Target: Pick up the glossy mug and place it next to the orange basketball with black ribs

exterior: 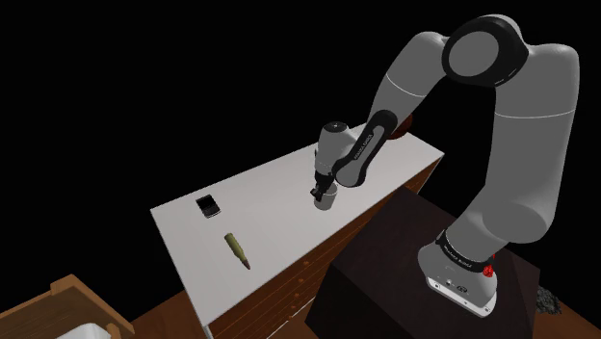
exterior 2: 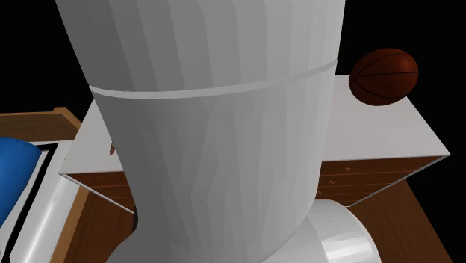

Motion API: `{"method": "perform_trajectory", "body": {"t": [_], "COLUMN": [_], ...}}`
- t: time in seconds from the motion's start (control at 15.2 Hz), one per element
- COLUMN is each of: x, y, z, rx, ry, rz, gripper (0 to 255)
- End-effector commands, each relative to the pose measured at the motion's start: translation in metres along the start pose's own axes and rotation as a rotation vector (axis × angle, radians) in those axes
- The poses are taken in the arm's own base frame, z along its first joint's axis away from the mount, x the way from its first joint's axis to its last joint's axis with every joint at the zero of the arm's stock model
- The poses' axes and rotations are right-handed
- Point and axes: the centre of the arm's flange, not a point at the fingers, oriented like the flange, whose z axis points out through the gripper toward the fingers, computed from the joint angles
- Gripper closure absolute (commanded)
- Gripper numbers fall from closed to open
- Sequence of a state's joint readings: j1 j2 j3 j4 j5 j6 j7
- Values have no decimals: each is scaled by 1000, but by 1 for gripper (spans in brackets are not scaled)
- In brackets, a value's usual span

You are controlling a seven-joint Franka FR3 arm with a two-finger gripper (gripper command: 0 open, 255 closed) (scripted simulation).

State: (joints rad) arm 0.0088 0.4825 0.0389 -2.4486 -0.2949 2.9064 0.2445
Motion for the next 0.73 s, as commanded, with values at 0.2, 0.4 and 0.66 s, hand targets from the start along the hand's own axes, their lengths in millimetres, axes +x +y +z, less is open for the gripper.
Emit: {"method": "perform_trajectory", "body": {"t": [0.2,0.4,0.66], "x": [0,0,-1], "y": [0,1,2], "z": [-5,-21,-42], "rx": [0,0,0], "ry": [0,0,0], "rz": [0,0,0], "gripper": [255,255,255]}}
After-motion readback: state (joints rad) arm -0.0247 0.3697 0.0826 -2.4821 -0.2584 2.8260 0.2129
